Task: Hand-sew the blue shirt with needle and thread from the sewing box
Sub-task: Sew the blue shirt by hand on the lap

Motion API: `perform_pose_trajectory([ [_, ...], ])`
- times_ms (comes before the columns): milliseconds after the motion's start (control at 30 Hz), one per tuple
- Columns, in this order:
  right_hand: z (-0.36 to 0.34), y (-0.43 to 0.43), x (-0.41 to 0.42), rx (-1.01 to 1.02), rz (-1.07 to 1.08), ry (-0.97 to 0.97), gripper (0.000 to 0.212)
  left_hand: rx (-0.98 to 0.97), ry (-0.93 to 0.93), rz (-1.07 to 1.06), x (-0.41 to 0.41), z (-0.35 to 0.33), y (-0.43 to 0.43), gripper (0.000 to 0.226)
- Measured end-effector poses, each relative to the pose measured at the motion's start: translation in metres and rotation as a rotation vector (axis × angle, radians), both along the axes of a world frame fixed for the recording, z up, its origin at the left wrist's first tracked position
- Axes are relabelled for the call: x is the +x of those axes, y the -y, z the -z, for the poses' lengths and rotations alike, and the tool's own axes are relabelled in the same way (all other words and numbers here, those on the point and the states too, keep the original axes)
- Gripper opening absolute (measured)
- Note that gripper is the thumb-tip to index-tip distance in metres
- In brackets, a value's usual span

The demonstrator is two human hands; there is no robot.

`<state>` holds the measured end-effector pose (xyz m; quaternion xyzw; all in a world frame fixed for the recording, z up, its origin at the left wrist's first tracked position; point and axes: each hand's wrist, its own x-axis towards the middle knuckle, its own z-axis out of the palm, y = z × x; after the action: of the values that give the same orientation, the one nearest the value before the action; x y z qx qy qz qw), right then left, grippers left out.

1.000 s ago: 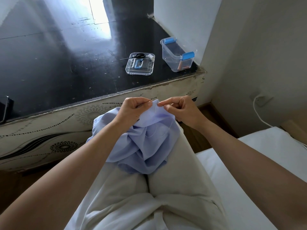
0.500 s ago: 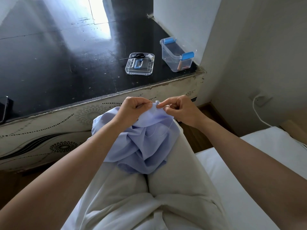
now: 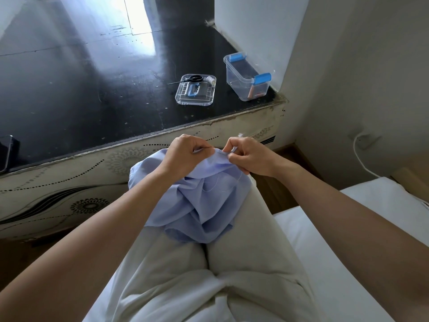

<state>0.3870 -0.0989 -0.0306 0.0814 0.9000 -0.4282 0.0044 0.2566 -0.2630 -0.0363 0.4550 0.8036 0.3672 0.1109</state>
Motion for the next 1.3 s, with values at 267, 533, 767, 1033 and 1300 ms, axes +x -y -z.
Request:
perform_pose_trajectory([
  [267, 0.002, 0.001, -0.001, -0.016, 0.009, 0.004, 0.007, -0.005, -0.067, -0.040, 0.004, 0.000, -0.001, 0.011],
  [533, 0.003, -0.001, 0.002, -0.057, 0.002, -0.021, 0.008, -0.005, 0.070, -0.029, -0.001, 0.003, 0.000, 0.010],
  [767, 0.003, -0.006, 0.006, -0.154, 0.023, -0.060, 0.012, 0.022, 0.314, -0.024, 0.002, -0.001, -0.001, 0.012],
  [1033, 0.001, -0.007, 0.009, -0.239, -0.002, -0.067, 0.011, -0.016, 0.497, 0.045, 0.005, -0.010, 0.002, 0.015],
  [1300, -0.001, 0.000, 0.009, -0.349, 0.022, -0.095, 0.018, 0.027, 0.674, 0.050, 0.009, -0.012, 0.002, 0.012],
])
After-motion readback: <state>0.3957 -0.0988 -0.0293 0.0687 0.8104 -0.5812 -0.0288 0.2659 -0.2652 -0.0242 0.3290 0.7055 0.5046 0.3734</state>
